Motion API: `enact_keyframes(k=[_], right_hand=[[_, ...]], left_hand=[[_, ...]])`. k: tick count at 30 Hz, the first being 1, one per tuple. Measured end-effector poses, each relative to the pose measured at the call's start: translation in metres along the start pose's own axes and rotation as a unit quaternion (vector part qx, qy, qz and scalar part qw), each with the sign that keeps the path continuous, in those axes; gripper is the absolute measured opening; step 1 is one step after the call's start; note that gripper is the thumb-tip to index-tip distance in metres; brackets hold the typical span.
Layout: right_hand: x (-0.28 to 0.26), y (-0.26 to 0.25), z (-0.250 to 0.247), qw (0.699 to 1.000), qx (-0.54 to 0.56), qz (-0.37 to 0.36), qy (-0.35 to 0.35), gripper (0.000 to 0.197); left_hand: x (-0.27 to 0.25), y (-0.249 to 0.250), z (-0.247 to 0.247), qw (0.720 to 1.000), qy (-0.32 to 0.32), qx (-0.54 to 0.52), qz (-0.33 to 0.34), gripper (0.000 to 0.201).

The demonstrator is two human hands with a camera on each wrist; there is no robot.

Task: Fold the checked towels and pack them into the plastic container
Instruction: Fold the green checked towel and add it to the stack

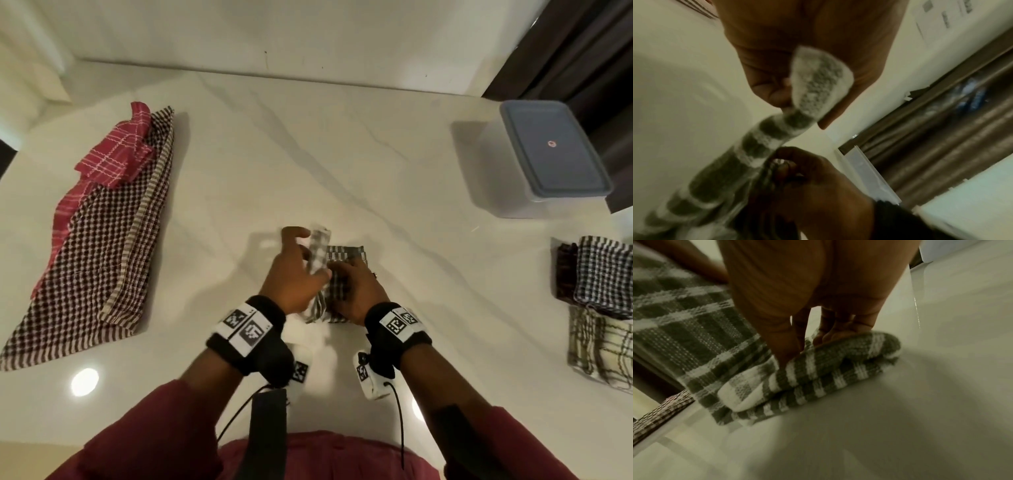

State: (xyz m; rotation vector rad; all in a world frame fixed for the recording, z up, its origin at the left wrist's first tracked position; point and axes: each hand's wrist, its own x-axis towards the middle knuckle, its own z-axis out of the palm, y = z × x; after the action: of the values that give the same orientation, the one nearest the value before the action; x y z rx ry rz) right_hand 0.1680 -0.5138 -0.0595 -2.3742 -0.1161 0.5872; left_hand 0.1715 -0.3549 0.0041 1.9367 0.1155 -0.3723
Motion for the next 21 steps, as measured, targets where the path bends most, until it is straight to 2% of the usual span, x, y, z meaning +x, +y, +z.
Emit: enact_keyframes(k=[2, 5, 7, 9, 11, 12, 13, 14, 16, 18, 20, 21], right_hand=[[0.002, -0.003, -0.007, 0.999, 0.04, 0.007, 0.015, 0.033], [-0.001, -0.008, -0.022, 0.983, 0.168, 0.074, 0.027, 0.03], [-0.003, -0.012, -0.033, 0.961, 0.255, 0.103, 0.017, 0.028], [-0.004, -0.013, -0.04, 0.923, 0.353, 0.154, 0.013, 0.04], [0.001, -0.009, -0.047, 0.895, 0.402, 0.191, 0.009, 0.06], [0.005, -0.007, -0.049, 0.897, 0.397, 0.195, 0.001, 0.07], [0.007, -0.004, -0.05, 0.903, 0.386, 0.189, -0.009, 0.071], [0.008, -0.001, -0.049, 0.911, 0.372, 0.176, -0.015, 0.064], [0.009, 0.002, -0.044, 0.919, 0.364, 0.15, -0.003, 0.037], [0.011, 0.005, -0.04, 0.921, 0.366, 0.131, 0.021, 0.015], [0.013, 0.008, -0.037, 0.916, 0.38, 0.129, 0.026, 0.011], [0.013, 0.01, -0.037, 0.911, 0.39, 0.132, 0.024, 0.013]], left_hand=[[0.001, 0.006, 0.022, 0.999, -0.027, 0.005, 0.024, 0.068], [0.002, 0.005, 0.045, 0.999, -0.026, 0.006, 0.035, 0.064], [0.003, 0.005, 0.05, 0.999, -0.019, 0.007, 0.039, 0.061], [0.005, 0.001, 0.051, 0.998, -0.035, 0.034, 0.038, 0.063], [0.007, -0.003, 0.05, 0.994, -0.091, 0.05, 0.018, 0.069], [0.007, -0.006, 0.049, 0.991, -0.123, 0.049, 0.006, 0.072], [0.007, -0.007, 0.049, 0.988, -0.147, 0.052, -0.001, 0.07], [0.006, -0.009, 0.048, 0.986, -0.157, 0.059, 0.001, 0.065], [0.006, -0.013, 0.046, 0.988, -0.124, 0.081, 0.034, 0.048], [0.007, -0.018, 0.044, 0.986, -0.025, 0.14, 0.09, 0.03], [0.012, -0.027, 0.044, 0.96, 0.046, 0.227, 0.161, 0.029], [0.014, -0.032, 0.046, 0.948, 0.044, 0.258, 0.184, 0.036]])
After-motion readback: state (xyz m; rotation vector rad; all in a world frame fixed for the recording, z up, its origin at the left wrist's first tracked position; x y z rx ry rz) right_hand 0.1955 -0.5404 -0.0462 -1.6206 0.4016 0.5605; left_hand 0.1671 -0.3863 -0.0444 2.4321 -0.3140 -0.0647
